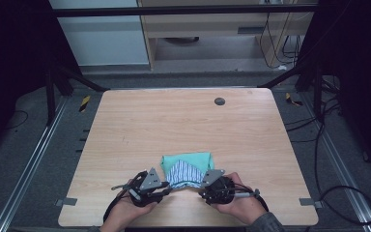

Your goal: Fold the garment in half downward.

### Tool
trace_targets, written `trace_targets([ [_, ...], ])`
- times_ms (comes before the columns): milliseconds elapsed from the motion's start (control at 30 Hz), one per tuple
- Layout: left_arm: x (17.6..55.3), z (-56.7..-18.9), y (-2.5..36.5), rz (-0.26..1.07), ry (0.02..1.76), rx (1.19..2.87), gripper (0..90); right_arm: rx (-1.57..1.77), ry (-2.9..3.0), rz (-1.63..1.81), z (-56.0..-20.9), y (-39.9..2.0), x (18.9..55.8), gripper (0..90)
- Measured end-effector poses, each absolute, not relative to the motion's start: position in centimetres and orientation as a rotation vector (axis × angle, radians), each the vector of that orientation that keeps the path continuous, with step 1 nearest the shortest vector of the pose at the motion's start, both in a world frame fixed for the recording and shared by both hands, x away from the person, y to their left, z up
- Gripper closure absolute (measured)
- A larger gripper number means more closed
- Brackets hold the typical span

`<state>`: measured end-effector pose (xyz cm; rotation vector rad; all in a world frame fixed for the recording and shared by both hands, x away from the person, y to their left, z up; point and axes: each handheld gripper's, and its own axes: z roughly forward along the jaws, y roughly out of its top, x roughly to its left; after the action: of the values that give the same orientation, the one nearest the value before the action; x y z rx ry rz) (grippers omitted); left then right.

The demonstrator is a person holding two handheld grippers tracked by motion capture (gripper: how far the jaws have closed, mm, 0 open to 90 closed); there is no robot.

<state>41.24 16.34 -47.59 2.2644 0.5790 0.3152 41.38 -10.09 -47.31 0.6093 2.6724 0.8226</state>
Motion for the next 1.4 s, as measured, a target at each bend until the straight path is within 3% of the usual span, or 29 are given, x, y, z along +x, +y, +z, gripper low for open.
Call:
trace_targets([
  [500,41.6,-46.8,19.7,0.372,0.653,2.276,58.7,0.755,2.597,0.824,-47.7,-13.4,41.4,33.6],
  [833,43.0,-47.1,22.7,0.400,0.832,2.240,31.6,0.943,2.524,0.838,-47.6,-15.6,42.4,13.5],
  [967,43.6,-47.2,23.9,0.421,0.893,2.236,22.8,1.062,2.476,0.839,-47.8,-17.1,43.5,9.8],
  [1400,46.5,-47.0,27.0,0.434,1.031,2.195,10.9,1.221,2.384,0.838,-48.2,-19.9,46.6,7.4],
])
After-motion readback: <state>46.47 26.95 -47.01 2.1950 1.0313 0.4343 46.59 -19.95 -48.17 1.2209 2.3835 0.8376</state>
